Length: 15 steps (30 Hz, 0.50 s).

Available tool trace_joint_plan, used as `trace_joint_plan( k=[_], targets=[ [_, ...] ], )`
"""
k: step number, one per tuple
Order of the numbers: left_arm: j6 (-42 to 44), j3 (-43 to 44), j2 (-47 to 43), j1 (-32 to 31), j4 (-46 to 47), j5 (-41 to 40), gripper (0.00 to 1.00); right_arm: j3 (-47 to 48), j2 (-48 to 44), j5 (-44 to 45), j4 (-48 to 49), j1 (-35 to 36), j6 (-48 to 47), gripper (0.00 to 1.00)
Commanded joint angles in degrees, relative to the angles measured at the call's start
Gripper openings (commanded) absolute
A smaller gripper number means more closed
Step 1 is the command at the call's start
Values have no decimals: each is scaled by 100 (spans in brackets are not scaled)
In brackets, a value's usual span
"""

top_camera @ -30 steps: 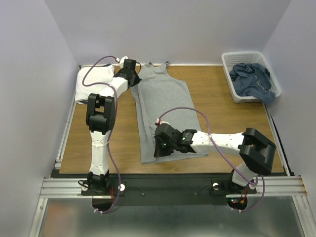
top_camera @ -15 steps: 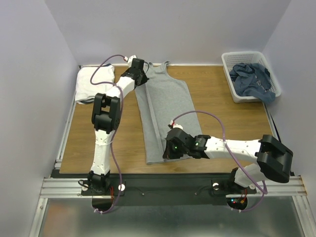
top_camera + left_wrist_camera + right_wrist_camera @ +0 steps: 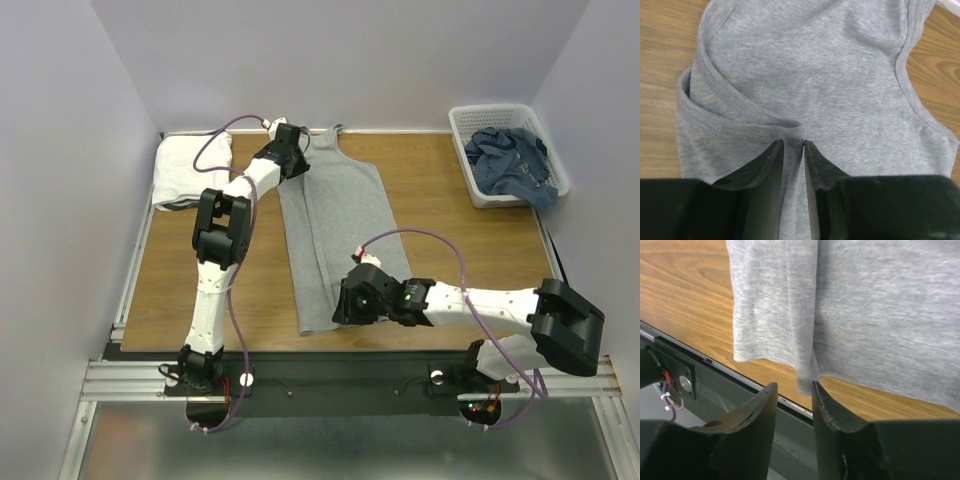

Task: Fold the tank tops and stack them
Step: Fold the tank top

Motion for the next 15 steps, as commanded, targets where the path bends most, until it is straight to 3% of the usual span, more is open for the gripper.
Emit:
trace_joint_plan(
  k=[1, 3, 8, 15],
  targets=[
    [196, -18, -436, -20, 480, 44, 39, -56, -411, 475, 118, -12, 68, 43],
    [231, 25, -542, -12, 499, 71, 41, -12, -447, 633, 47, -3, 25, 48],
    [92, -1, -727, 67, 359, -43, 41, 434, -368, 915, -321, -3, -204, 47],
    [-410, -571, -1104, 462, -38, -562, 32, 1470, 482, 986, -480, 190, -862, 37]
  ],
)
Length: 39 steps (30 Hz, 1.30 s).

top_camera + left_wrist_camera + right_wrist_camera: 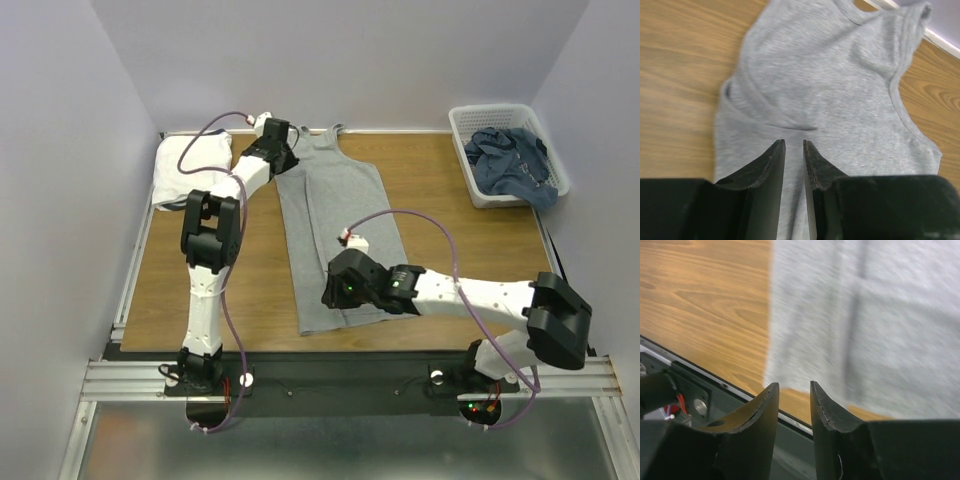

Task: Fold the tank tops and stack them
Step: Fold the tank top

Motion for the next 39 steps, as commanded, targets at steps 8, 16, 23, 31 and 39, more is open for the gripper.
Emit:
trace_joint_plan(
  k=[8, 16, 23, 31, 39],
  targets=[
    [199, -316, -240, 519, 139, 868, 26, 1453, 1825, 141, -46, 399, -784, 33],
    [349, 124, 314, 519, -246, 959, 26, 1532, 2433, 247, -46, 460, -855, 40],
    [376, 616, 745, 580, -677, 764, 13, 1593, 2627, -60, -54, 689, -802, 37],
    [402, 1205, 1079, 668, -819, 764, 9, 2050, 2793, -623, -46, 909, -802, 38],
    [674, 1479, 992, 712, -415, 948, 22, 2823, 3049, -492, -54, 804, -898, 43]
  ],
)
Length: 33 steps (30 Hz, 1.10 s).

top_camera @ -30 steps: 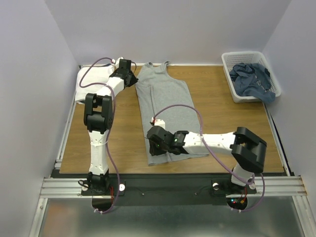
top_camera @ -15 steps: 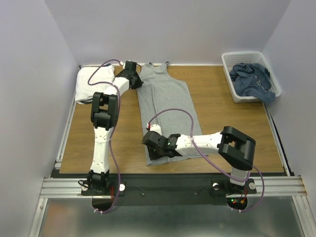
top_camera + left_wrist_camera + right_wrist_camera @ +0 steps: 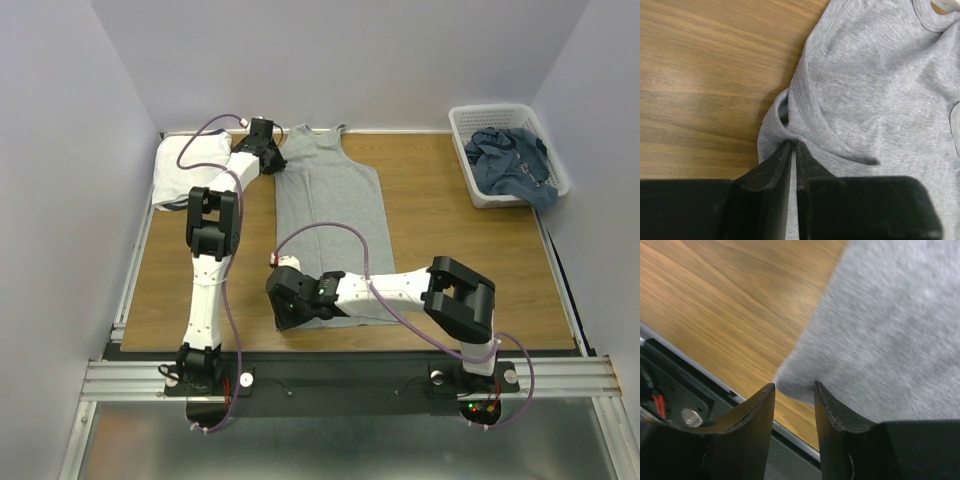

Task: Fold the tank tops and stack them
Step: Fold the tank top

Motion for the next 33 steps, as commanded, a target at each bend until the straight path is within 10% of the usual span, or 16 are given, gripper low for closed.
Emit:
trace_joint_plan(
  k=[1, 14, 23, 33],
  targets=[
    [346, 226, -243, 74, 346, 187, 29, 394, -227, 70, -11, -88, -134, 44],
    [-13, -1003, -2352, 30, 1375, 49, 56, 59, -2004, -288, -11, -3364, -915, 51],
    [-487, -3875, -4232, -1129, 1559, -681, 52, 2114, 235, -1853, -2, -5992, -1961, 49],
    [-751, -6382, -5710, -2588, 2078, -304, 52, 4348, 2548, -2584, -2, -6250, -2437, 52]
  ],
)
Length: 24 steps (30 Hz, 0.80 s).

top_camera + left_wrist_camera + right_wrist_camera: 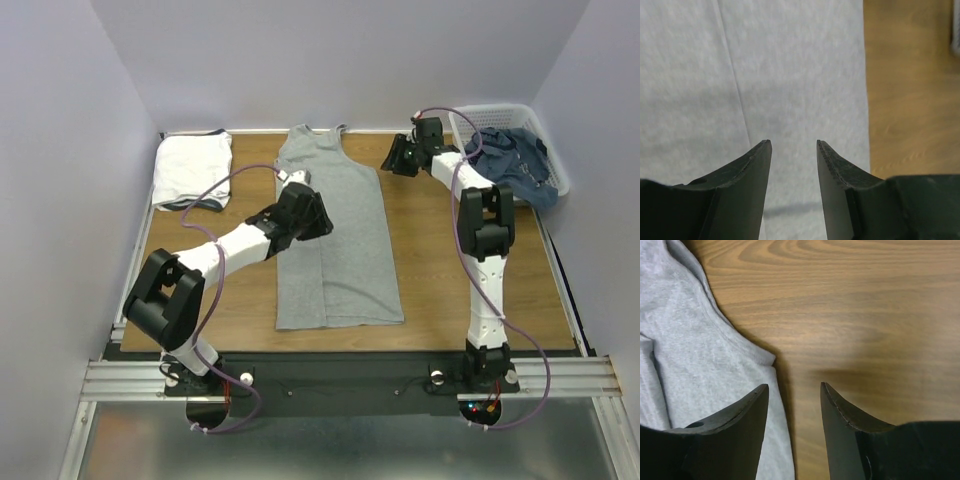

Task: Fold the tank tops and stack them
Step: Fold the tank top

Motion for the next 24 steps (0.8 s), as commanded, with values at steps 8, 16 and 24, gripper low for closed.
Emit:
trace_joint_plan(
  k=[8, 16, 24],
  targets=[
    [-212, -576, -371, -1852, 172, 223, 50, 820, 777, -672, 149, 96, -238, 52],
    [-195, 48, 95, -2460, -276, -226, 47, 750, 891, -743, 307, 183, -158, 49],
    [-133, 690, 728, -3110, -558, -288, 47, 943, 1076, -874, 343, 210, -123, 38]
  ],
)
